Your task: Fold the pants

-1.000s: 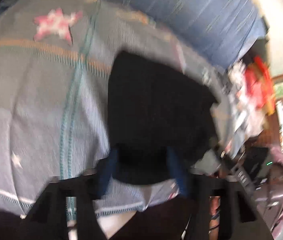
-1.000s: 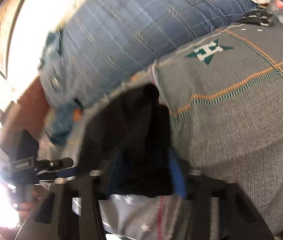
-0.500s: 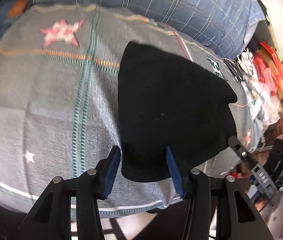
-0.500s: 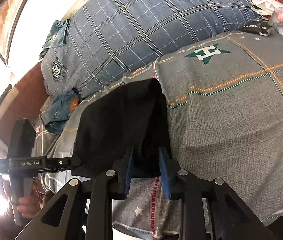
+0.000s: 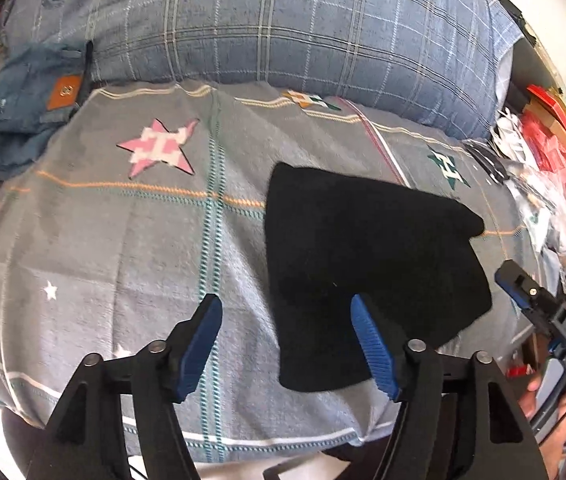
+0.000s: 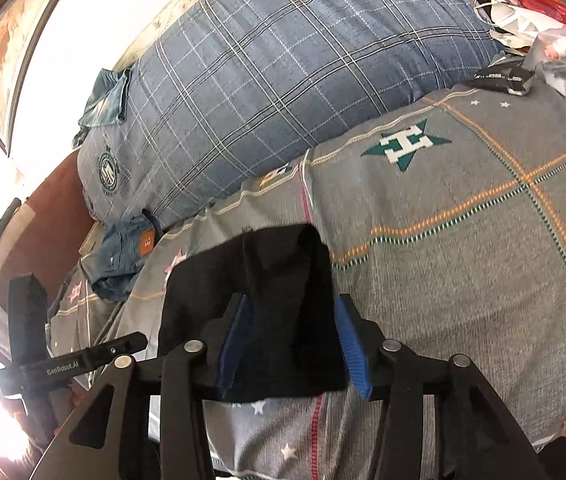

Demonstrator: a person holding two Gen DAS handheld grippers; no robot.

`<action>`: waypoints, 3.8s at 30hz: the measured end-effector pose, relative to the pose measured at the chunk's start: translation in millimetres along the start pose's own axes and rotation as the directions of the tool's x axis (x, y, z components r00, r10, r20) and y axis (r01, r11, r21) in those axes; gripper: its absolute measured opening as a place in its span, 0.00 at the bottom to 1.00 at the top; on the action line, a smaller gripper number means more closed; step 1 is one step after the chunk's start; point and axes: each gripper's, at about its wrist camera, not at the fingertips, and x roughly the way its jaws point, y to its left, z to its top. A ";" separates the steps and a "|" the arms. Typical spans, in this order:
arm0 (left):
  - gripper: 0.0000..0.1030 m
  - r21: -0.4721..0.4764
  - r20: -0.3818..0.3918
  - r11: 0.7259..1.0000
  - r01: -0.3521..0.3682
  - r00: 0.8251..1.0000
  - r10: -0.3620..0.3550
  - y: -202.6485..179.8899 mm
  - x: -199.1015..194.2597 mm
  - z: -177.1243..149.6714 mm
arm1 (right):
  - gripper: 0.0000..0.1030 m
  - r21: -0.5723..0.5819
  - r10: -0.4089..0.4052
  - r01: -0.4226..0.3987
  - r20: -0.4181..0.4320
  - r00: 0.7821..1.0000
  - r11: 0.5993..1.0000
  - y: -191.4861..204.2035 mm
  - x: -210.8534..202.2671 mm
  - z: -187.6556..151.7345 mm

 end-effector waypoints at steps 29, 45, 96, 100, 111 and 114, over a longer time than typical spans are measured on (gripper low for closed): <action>0.41 -0.133 -0.098 0.982 0.137 0.984 -0.150 8.0 60.8 67.3 | 0.22 0.030 0.002 -0.001 -0.030 1.000 1.000 -18.0 50.1 40.9; 0.42 -0.071 -0.157 0.984 0.165 0.972 -0.174 16.6 62.7 -7.1 | 0.13 -0.181 -0.111 0.092 -0.093 0.989 0.979 14.1 30.9 -34.1; 0.58 -0.247 -0.178 0.936 0.253 0.937 -0.300 23.1 111.8 41.6 | 0.48 0.119 0.089 -0.071 -0.156 0.984 0.990 -25.0 63.0 -11.2; 0.50 -0.276 -0.174 0.923 0.269 0.930 -0.324 30.3 110.4 39.4 | 0.40 0.023 0.029 -0.027 -0.125 0.992 0.999 -2.3 53.6 -11.1; 0.34 -0.354 -0.057 0.866 0.352 0.917 -0.396 83.6 63.4 46.3 | 0.33 -0.035 0.079 -0.082 -0.083 0.993 0.996 55.1 35.7 -1.1; 0.34 -0.373 0.000 0.861 0.346 0.928 -0.373 113.0 41.2 39.6 | 0.33 -0.070 0.132 -0.140 -0.106 0.986 0.988 83.2 48.3 -0.9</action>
